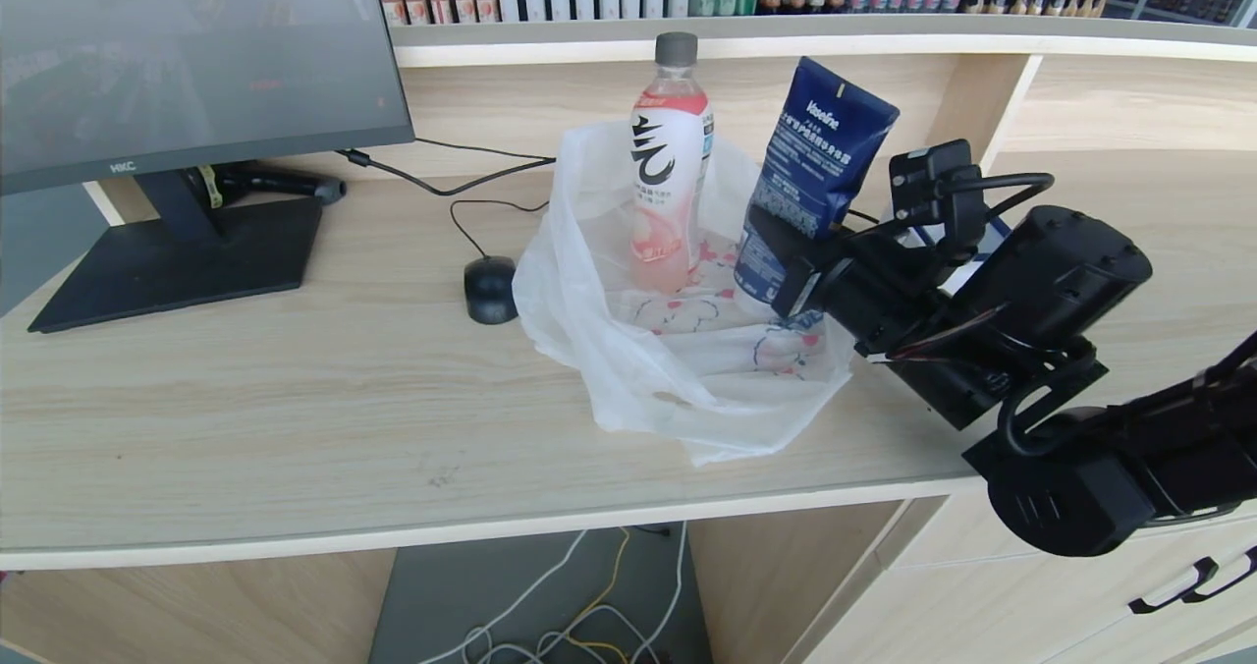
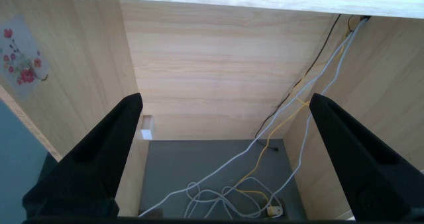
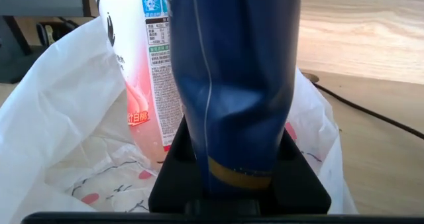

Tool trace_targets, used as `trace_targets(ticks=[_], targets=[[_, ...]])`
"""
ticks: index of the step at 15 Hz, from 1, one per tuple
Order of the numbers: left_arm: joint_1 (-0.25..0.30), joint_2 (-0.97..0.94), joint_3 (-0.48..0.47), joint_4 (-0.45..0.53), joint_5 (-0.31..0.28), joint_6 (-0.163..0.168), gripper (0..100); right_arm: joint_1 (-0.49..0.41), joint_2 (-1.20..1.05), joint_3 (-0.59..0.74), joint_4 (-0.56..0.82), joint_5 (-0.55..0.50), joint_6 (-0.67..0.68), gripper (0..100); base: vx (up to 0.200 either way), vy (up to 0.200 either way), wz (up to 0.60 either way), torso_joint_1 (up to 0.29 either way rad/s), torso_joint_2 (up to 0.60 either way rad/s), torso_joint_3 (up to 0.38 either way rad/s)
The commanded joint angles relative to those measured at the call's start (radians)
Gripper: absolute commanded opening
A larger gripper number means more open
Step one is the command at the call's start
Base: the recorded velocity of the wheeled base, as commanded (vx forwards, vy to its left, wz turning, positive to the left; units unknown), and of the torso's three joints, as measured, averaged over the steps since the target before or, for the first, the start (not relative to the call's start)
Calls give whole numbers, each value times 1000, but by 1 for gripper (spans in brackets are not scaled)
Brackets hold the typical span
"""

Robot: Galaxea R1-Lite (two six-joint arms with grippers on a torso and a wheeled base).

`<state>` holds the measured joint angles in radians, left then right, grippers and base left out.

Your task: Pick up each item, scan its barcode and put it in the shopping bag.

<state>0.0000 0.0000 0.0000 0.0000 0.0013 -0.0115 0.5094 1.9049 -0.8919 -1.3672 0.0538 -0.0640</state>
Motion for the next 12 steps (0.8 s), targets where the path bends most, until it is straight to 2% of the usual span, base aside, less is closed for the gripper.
trace_targets(ticks=[1, 12], targets=[[0, 2, 0, 0, 0, -1, 100, 6, 23, -1, 5, 0, 0, 0, 0, 0, 0, 0, 0, 0], [0, 2, 0, 0, 0, -1, 100, 8, 22, 22, 4, 0, 0, 0, 0, 0, 0, 0, 0, 0]])
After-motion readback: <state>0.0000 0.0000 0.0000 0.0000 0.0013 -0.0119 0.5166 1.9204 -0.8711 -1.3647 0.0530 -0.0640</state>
